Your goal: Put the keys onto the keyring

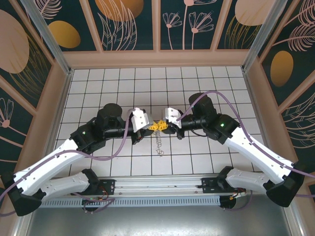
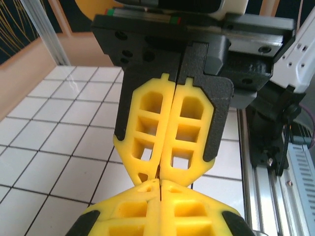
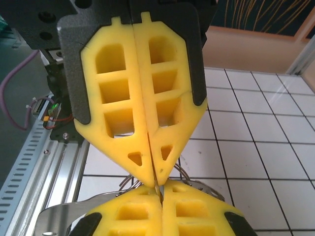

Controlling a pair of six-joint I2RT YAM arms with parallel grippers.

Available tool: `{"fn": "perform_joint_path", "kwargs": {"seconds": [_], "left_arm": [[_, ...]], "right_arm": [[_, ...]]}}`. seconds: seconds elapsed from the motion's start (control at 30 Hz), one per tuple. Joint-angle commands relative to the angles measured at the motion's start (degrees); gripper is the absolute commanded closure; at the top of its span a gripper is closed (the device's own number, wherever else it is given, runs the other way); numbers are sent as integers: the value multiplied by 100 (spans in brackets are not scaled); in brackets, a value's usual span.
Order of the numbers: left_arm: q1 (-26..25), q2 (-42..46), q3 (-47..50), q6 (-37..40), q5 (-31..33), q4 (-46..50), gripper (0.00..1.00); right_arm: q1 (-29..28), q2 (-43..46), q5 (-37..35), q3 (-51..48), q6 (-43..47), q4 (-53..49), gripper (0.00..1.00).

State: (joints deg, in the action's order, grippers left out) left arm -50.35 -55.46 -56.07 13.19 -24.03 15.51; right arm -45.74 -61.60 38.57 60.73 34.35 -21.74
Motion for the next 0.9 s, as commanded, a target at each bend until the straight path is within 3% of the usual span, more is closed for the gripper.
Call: {"fn": "perform_joint_path", "kwargs": {"seconds": [0.0,0.27,0.43,0.67,0.77,0.87], "left_arm": [[-35,268,238,-326,-336,-818,100],[-36,702,527,-511,-503,-1458,100],[-35,745,562,-644,-632,-1747,100],[-35,809,660,-783,-597,-1967,100],[-31,800,691,-818,-609,-2057,100],[-36,800,686,-836,-642,-2155,100]], "right_arm": [[30,176,209,192,-234,693,100],[35,602,325,-243,-848,1364,100],[30,607,430,-338,-921,1496,90],[42,683,535,-423,-936,1560,88],[47,708,560,-431,-947,1584,89],[80,727,595,-444,-949,1649,97]]}}
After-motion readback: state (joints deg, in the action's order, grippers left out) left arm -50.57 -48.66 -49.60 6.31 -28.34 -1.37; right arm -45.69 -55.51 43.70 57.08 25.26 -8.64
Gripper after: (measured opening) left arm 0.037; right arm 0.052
